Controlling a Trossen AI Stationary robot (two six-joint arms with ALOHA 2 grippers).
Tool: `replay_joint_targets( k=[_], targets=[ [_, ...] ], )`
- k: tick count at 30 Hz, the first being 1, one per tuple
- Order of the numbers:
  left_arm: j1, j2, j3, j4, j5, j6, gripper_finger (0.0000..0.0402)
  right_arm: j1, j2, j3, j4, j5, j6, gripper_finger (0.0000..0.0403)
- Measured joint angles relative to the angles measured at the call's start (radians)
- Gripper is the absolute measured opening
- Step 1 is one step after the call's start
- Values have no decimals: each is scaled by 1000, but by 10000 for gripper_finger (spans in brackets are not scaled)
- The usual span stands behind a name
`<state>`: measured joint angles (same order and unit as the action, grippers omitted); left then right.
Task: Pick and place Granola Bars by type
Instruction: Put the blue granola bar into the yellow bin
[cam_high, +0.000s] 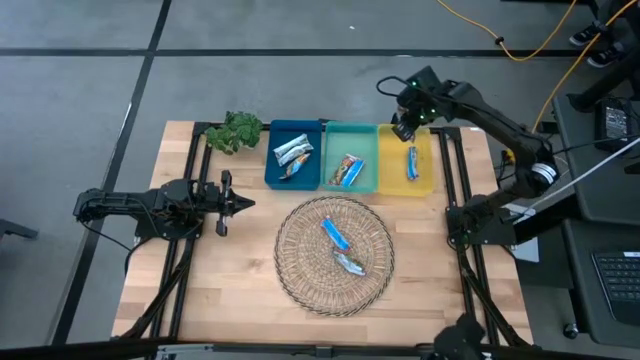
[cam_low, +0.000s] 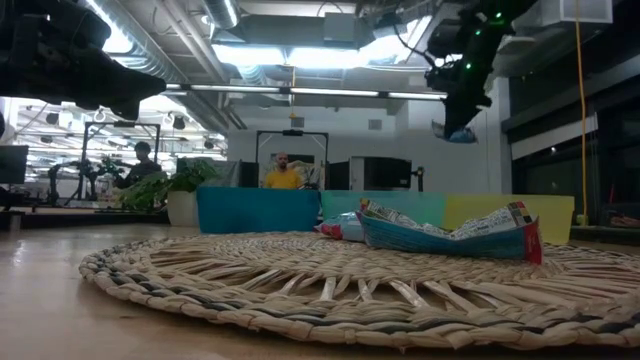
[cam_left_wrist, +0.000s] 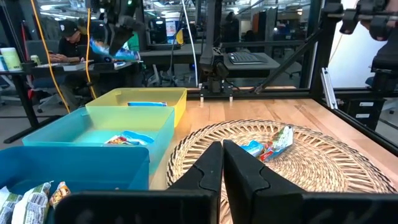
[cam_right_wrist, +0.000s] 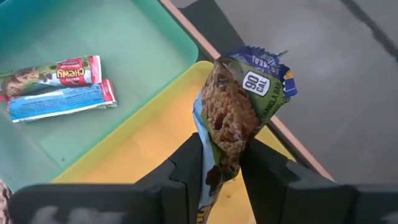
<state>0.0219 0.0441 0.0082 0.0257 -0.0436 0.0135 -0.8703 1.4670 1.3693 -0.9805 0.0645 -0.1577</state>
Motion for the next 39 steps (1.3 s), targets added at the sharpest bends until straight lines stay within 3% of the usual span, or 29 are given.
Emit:
replay_joint_targets(
  k=[12,24,39],
  targets=[
    [0,0,0,0,0,0,5,0,128,-7,33,-16,45,106],
    [0,0,0,0,0,0,8,0,100,-316,259,-37,79,106],
    [0,0,0,0,0,0,6,0,98,-452,405,-96,126,106]
  ],
)
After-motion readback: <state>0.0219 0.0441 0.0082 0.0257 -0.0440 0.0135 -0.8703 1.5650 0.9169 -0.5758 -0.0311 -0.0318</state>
